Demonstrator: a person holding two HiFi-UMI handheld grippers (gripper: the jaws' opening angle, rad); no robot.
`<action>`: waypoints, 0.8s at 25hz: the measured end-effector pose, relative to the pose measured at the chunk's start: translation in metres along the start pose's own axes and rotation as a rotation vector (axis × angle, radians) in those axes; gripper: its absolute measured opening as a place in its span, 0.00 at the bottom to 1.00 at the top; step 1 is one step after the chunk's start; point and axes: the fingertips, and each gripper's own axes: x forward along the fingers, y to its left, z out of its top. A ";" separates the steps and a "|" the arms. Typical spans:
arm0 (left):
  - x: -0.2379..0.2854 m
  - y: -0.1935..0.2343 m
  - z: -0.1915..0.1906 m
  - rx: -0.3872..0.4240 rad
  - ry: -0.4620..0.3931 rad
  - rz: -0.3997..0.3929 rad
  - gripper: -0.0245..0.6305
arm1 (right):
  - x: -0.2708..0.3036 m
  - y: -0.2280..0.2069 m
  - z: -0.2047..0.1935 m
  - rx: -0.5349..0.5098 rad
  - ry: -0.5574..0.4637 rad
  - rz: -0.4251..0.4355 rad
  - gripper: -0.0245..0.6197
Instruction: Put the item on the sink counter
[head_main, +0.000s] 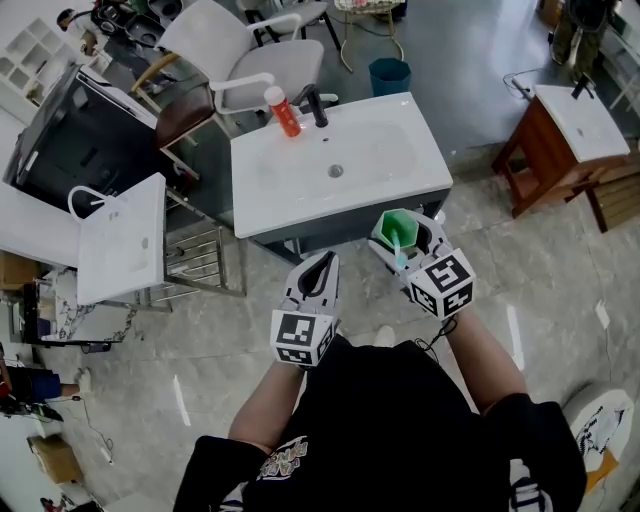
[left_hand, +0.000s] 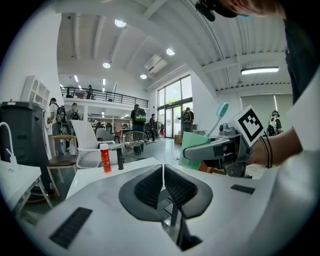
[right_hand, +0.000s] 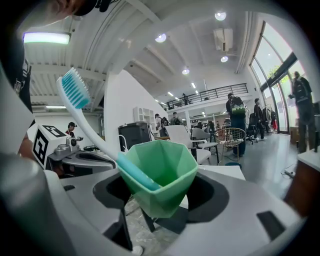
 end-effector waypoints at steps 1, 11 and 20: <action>0.001 0.000 0.001 0.000 -0.002 -0.001 0.07 | 0.000 -0.001 0.000 0.003 0.001 -0.001 0.59; 0.028 0.025 0.004 -0.012 -0.013 -0.023 0.07 | 0.022 -0.016 0.006 0.014 0.007 -0.028 0.59; 0.065 0.065 0.012 -0.021 -0.006 -0.071 0.07 | 0.064 -0.038 0.014 0.035 0.029 -0.071 0.58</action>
